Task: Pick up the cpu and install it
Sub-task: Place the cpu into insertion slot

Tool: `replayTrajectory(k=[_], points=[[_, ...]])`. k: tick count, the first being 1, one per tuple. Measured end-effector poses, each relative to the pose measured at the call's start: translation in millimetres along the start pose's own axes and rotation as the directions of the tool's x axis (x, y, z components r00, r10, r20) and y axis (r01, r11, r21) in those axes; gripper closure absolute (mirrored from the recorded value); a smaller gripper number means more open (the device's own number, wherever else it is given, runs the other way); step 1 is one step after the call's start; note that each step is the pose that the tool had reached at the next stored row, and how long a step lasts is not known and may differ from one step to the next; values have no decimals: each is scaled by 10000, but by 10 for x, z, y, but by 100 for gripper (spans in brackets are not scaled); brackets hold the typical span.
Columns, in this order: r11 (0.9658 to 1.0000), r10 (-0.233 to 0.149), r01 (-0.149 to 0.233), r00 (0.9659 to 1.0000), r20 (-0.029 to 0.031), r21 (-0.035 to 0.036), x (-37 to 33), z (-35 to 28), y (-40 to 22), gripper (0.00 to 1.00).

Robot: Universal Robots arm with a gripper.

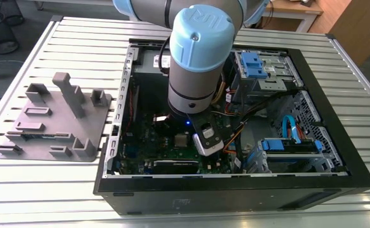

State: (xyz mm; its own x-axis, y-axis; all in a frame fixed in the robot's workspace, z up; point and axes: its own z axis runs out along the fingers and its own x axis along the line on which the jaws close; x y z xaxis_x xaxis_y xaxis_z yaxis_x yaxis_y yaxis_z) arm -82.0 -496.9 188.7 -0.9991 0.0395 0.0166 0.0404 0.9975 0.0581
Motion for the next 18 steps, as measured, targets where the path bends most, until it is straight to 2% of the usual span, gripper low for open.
replayTrajectory(k=[18], points=[[10000,0,0,10000,1,-4,-1,24,6,53]])
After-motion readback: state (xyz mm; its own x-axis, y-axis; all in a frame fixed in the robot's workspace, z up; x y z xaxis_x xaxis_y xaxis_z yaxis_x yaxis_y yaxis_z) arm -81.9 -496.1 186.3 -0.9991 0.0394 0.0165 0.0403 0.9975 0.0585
